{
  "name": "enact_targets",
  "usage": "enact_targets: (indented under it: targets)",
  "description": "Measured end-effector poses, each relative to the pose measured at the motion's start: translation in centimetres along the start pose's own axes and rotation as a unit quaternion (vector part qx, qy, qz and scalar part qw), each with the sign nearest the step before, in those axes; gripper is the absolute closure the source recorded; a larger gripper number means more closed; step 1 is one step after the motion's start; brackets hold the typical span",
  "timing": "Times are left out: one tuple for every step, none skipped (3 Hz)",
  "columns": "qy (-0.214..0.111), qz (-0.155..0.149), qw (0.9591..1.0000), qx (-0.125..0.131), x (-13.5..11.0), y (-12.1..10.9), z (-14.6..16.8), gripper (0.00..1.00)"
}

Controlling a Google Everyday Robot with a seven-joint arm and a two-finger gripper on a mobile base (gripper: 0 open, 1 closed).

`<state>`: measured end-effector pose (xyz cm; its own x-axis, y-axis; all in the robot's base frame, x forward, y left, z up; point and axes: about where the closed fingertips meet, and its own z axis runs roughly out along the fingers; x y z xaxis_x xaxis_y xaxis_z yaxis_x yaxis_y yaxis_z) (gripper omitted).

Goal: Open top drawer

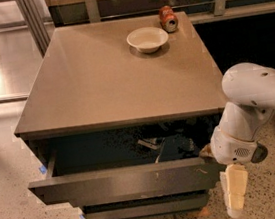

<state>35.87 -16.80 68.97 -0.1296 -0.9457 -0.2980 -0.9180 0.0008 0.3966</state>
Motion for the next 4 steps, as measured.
enact_targets:
  targets:
    - [0.004,-0.013,0.9998,-0.014,0.7,1.3,0.9,0.0]
    - [0.006,-0.013,0.9998,-0.015,0.7,1.5,1.0,0.0]
    - [0.007,-0.018,0.9996,-0.021,1.2,2.7,1.8,0.0]
    - [0.009,-0.022,0.9995,-0.018,1.2,3.3,1.5,0.0]
